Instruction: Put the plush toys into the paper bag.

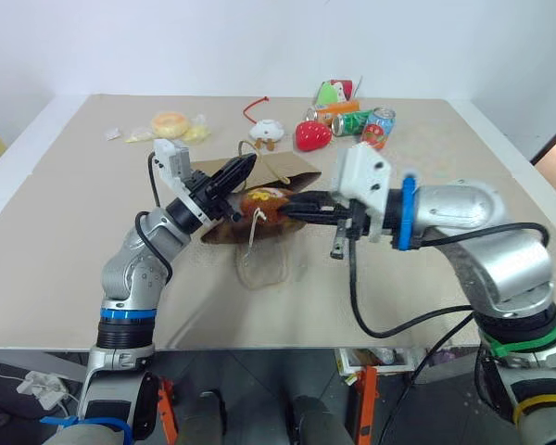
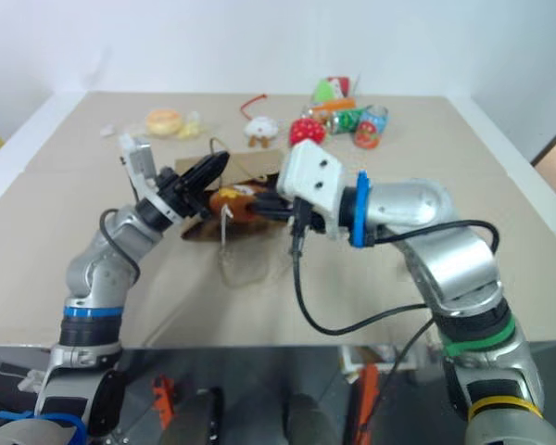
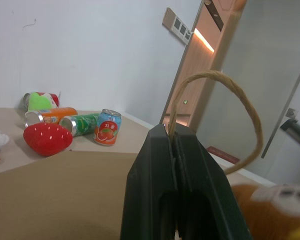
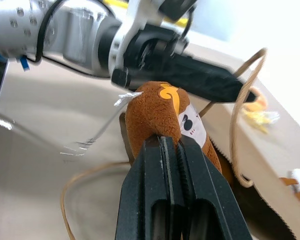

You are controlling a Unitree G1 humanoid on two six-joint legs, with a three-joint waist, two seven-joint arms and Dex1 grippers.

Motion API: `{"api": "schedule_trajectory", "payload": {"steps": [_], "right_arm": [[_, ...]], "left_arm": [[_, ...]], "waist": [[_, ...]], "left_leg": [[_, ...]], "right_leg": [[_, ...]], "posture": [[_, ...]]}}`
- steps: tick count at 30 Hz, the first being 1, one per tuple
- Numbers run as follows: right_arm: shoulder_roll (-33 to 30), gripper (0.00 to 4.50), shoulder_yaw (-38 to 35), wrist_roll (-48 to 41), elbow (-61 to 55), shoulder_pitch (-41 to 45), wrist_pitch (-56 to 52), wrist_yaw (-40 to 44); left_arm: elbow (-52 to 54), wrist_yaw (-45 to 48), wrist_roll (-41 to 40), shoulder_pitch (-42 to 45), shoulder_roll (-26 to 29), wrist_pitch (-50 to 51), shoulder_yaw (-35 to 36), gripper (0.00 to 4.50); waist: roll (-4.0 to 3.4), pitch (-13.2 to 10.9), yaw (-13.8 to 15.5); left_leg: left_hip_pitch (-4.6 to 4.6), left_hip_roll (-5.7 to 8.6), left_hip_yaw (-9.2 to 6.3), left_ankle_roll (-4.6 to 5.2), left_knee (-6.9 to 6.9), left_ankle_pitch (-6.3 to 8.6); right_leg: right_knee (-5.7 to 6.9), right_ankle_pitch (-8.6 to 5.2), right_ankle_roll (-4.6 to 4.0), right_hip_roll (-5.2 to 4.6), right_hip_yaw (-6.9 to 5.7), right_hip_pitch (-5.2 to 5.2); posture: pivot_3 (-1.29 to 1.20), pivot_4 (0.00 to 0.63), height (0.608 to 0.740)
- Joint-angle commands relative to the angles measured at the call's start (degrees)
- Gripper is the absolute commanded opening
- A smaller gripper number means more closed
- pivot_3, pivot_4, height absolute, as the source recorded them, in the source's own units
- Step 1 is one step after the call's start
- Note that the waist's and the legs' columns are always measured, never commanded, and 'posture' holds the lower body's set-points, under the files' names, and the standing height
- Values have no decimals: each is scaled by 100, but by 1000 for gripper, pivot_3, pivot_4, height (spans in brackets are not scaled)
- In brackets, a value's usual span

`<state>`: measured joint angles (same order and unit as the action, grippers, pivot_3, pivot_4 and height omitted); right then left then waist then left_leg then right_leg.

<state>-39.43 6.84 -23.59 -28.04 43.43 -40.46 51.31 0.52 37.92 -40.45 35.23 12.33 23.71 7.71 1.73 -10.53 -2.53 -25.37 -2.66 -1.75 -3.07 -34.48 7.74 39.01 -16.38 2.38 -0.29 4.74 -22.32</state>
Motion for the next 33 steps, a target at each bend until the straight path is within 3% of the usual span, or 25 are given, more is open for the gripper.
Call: {"api": "schedule_trajectory", "payload": {"steps": [1,12,24,25,26,29,30,31,33], "right_arm": [[27,36,-144,-138,-203,174,-37,-73],[515,36,1388,1639,1255,148,1476,-342],[961,36,1469,2625,2902,538,2609,-464],[1005,740,1437,2627,2958,538,2613,-463],[1049,985,1388,2614,2993,533,2588,-472],[1111,2303,1323,2619,3109,524,2567,-436],[1124,2982,1302,2652,3138,526,2570,-478],[1133,3200,1287,2675,3153,527,2571,-514],[1107,4123,1202,2579,3064,510,2441,-435]], "left_arm": [[233,-4,-61,102,34,-29,78,0],[247,-76,-104,146,7,6,89,0],[292,-192,-151,105,-49,-8,89,0],[295,-196,-151,101,-53,-11,89,0],[305,-202,-151,92,-58,-13,87,0],[279,-214,-158,99,-54,-22,110,0],[279,-223,-163,98,-53,-21,117,0],[282,-230,-167,95,-52,-21,120,0],[286,-247,-175,96,-50,-19,121,0]], "waist": [[0,0,-1],[0,0,-10],[0,0,-7],[0,0,-7],[0,0,-7],[0,0,-7],[0,0,-7],[0,0,-6],[0,0,-6]], "left_leg": [[0,0,1,0,0,0],[0,-1,4,0,1,0],[1,-2,0,-2,6,-1],[0,-2,1,-2,6,-1],[0,-2,1,-2,6,-1],[1,-1,2,-2,5,-1],[1,-2,1,-2,5,-1],[0,-1,1,-3,5,-1],[1,-2,2,-3,5,-1]], "right_leg": [[0,0,0,0,1,0],[0,0,1,3,4,-3],[0,-1,1,4,1,-4],[0,-1,1,4,2,-4],[0,-1,1,3,2,-3],[0,0,0,3,3,-3],[0,0,-1,3,2,-3],[0,0,-1,3,2,-3],[0,0,0,3,2,-3]], "posture": [[0,150,740],[0,150,740],[0,150,740],[0,150,740],[0,150,740],[0,150,740],[0,150,740],[0,150,740],[0,150,740]]}}
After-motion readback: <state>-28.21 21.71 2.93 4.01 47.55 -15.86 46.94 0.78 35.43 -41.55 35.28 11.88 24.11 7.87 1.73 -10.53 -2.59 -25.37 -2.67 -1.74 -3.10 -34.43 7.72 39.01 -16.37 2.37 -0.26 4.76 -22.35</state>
